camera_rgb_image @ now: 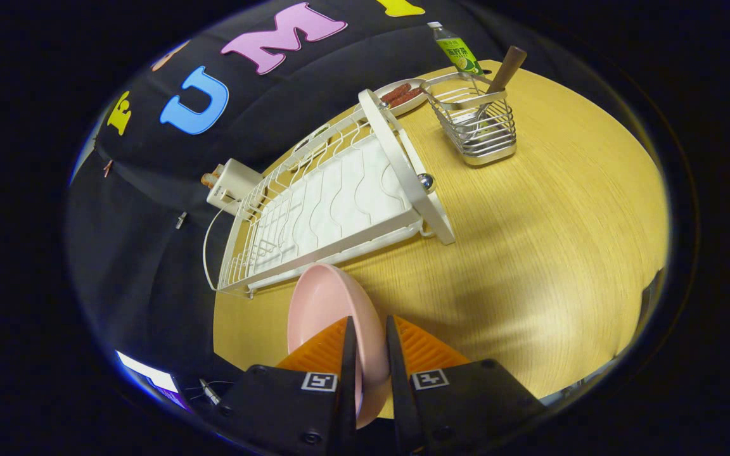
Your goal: Take the plate from the dish rack, then take the spoon from the basket and place it into the plate.
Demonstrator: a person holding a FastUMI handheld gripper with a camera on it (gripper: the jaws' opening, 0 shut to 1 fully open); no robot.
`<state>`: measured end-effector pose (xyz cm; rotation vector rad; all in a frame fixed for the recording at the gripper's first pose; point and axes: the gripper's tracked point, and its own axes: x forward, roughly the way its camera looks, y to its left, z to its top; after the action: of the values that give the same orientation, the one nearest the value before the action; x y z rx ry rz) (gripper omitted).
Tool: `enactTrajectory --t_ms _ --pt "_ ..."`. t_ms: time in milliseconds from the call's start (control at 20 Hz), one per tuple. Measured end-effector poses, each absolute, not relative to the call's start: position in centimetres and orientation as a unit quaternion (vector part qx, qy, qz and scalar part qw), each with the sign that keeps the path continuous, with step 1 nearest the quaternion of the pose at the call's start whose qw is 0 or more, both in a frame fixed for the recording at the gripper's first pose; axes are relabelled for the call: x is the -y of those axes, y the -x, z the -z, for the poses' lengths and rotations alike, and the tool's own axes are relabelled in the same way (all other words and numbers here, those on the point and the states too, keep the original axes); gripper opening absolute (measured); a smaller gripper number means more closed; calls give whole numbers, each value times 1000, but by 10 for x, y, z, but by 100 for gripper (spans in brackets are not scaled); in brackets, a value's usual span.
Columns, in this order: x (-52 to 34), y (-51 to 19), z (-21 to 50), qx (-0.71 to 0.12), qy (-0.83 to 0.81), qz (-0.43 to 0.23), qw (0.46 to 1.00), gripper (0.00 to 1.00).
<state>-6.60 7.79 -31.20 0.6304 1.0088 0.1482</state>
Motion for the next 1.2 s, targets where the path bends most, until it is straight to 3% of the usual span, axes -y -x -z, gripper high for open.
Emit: enactTrajectory --t_ms 50,150,300,650,1200 --pt "-72 64 312 -473 -291 -65 829 31" --pt "-62 61 305 -462 -282 -65 838 48" --pt "-32 56 293 -435 -239 -55 866 100" --pt "63 16 227 -301 -97 -21 949 98" --pt "122 -50 219 -208 -45 -72 975 99"
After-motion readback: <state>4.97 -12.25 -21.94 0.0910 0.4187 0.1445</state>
